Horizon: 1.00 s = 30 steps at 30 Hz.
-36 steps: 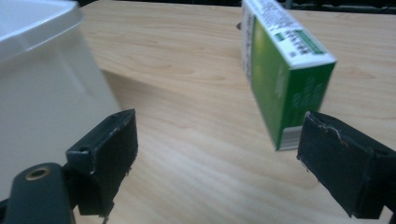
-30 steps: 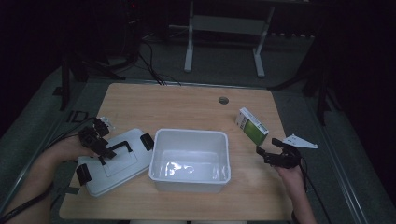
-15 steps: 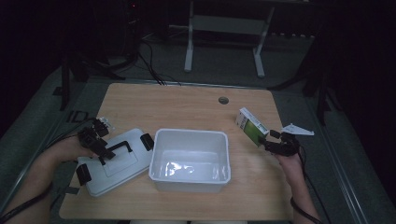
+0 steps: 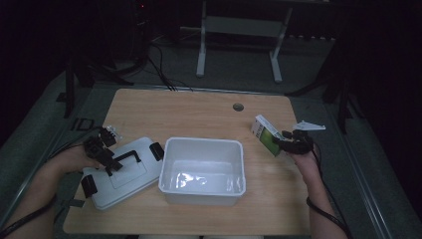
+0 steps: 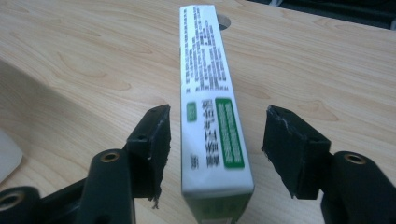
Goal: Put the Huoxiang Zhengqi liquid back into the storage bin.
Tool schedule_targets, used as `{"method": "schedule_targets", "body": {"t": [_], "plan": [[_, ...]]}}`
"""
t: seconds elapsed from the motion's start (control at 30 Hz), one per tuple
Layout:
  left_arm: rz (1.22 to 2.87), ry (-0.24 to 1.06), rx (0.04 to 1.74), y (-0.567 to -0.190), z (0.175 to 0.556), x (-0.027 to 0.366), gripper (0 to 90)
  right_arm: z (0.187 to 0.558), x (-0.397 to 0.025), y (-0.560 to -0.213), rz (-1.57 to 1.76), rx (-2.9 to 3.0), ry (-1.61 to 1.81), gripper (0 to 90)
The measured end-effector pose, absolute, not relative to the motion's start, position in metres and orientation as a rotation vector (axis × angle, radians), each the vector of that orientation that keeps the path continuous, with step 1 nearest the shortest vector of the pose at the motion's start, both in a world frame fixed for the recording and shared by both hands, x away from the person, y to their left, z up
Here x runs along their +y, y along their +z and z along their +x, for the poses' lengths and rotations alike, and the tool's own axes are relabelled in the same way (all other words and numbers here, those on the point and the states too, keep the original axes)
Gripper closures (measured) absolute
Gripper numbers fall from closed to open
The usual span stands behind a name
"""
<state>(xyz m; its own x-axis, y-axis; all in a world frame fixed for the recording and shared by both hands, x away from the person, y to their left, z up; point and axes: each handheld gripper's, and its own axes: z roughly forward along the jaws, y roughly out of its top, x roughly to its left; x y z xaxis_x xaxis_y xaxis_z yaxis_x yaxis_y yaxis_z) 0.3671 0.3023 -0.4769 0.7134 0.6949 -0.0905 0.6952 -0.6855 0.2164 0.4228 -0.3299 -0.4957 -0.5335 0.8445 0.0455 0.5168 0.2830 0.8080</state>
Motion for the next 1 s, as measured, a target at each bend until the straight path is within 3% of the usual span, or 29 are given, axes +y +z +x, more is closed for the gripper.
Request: {"method": "schedule_targets", "body": {"t": [0.17,0.4,1.0], "plan": [[2.696,-0.010,1.109,-0.479,0.367,0.303,32.7,0.433,-0.324,-0.494,1.214,2.216,1.101,45.0],[2.701,-0.015,1.132,-0.481,0.366,0.306,32.7,0.443,-0.312,-0.493,1.213,2.263,1.015,55.6],[2.695,-0.035,1.147,-0.480,0.367,0.306,32.7,0.448,-0.303,-0.495,1.196,2.351,0.928,63.6]]}}
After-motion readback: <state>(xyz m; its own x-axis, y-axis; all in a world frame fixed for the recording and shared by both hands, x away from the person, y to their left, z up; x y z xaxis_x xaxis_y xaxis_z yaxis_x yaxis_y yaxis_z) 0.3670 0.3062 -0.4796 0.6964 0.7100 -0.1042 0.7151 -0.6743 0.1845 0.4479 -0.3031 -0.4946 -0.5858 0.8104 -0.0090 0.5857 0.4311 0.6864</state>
